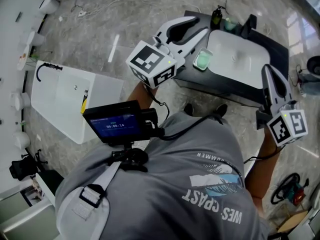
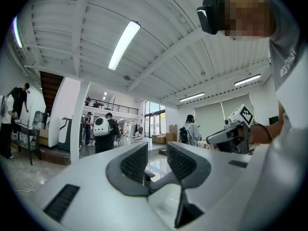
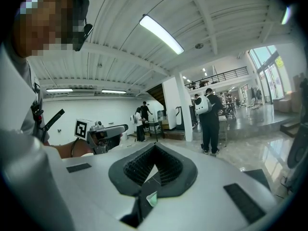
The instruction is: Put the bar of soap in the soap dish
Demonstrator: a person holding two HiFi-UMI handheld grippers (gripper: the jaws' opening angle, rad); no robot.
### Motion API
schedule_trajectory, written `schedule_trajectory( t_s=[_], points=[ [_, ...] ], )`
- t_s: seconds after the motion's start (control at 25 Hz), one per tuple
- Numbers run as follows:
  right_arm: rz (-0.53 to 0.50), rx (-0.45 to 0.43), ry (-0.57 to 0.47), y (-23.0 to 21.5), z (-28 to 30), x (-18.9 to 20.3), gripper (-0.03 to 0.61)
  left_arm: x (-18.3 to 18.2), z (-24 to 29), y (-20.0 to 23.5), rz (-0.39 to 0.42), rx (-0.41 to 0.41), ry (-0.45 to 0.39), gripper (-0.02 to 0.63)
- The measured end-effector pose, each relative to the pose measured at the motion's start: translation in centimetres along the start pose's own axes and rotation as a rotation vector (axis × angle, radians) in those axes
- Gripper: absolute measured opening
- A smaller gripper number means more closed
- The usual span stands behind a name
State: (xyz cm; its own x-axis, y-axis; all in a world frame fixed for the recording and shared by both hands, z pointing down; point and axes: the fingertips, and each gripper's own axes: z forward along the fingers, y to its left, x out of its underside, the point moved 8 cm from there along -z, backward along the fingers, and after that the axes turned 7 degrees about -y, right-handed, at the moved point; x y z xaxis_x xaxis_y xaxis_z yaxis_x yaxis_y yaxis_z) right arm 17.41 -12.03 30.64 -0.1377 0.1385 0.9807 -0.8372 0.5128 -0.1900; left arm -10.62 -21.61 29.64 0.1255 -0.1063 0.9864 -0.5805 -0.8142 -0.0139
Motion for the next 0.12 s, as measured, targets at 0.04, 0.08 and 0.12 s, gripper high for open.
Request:
schedule_trajectory(
  t_s=[0.04, 0.08, 0.12],
  points=[
    [0.0, 0.003, 0.001, -0.01, -0.13, 0.01, 0.006, 0.01, 0.07, -0.12, 0.0, 0.004, 0.0, 0.127],
    [0.0, 0.007, 0.003, -0.03, -0.26, 0.02, 0.006, 0.04, 0.13, -0.23, 0.001, 0.008, 0.001, 0.127],
    [0.0, 0.011, 0.004, -0.04, -0.39, 0.05, 0.006, 0.07, 0.2, -0.35, 0.001, 0.013, 0.002, 0.127]
  ],
)
